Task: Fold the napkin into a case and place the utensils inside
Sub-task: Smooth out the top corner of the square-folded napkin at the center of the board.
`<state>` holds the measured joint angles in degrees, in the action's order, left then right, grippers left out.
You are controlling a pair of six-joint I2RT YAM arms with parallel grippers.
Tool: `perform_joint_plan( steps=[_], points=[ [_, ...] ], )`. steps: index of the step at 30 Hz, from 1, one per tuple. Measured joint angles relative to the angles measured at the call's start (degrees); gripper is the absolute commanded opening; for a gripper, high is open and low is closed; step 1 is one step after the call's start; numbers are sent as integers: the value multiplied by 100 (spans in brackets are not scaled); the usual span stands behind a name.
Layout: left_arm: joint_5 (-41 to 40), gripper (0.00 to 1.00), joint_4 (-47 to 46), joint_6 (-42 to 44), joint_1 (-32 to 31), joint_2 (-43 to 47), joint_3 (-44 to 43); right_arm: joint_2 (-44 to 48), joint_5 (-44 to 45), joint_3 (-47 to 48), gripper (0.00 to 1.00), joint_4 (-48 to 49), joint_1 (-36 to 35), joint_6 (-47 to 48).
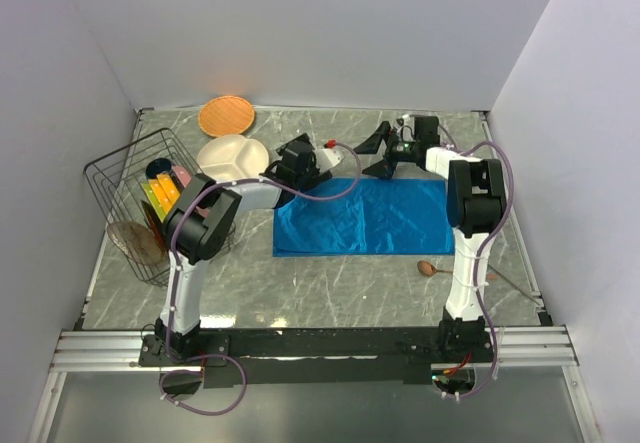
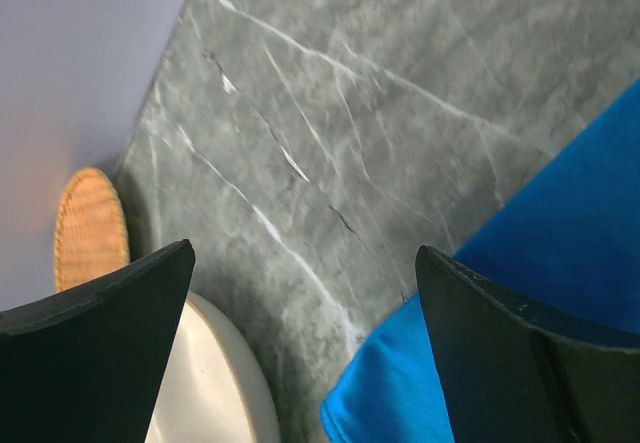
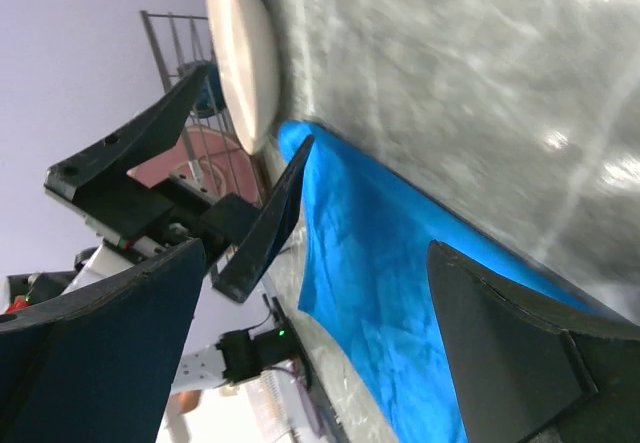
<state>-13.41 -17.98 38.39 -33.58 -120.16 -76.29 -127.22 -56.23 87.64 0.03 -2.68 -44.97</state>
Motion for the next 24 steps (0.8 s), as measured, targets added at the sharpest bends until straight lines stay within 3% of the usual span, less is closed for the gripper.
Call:
perform_joint_plan(
  steps=[10, 24],
  points=[
    [-151, 99, 42, -107, 7, -87, 127, -199, -4, -173, 100, -122, 293, 186],
    [-149, 99, 146, -181, 59, -107, 140, -240, -457, -131, 100, -918, 785, 1419]
  ],
)
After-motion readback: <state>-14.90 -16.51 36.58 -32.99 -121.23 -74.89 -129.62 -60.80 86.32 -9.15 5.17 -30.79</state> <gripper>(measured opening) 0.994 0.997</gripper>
